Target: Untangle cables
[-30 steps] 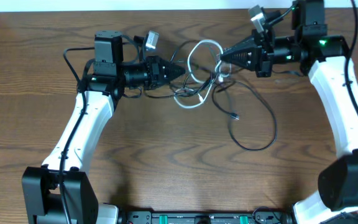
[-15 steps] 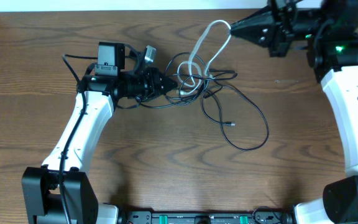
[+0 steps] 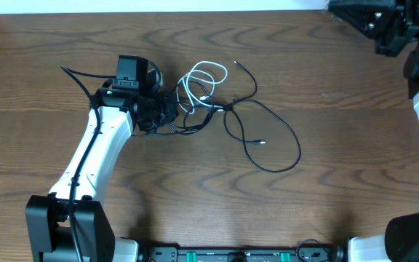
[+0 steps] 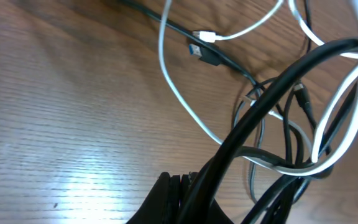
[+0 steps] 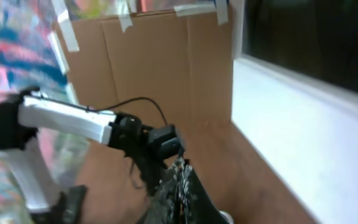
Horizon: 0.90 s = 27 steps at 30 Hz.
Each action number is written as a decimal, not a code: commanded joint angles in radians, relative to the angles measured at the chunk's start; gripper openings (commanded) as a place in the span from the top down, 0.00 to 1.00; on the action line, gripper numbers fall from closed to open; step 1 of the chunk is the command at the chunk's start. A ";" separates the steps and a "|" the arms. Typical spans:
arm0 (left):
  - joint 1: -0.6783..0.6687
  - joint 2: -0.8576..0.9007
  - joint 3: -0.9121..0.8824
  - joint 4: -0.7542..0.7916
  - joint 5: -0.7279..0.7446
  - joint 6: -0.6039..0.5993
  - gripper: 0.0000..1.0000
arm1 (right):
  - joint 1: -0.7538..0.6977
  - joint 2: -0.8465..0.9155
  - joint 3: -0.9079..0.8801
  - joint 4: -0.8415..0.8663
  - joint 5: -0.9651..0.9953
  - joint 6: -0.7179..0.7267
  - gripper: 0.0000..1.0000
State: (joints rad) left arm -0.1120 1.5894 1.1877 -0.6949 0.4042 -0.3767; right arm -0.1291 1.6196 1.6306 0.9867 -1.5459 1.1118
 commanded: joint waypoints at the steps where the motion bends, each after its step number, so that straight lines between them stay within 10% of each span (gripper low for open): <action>1: 0.004 -0.016 0.006 0.012 0.005 0.051 0.93 | 0.007 0.010 0.004 -0.038 -0.013 0.071 0.99; 27: 0.004 -0.016 0.006 0.075 0.188 0.128 0.93 | 0.232 0.499 0.003 -0.333 0.066 -0.029 0.98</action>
State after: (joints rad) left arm -0.1120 1.5894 1.1877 -0.6228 0.5781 -0.2543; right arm 0.0978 2.0884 1.6314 0.6506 -1.5131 1.1095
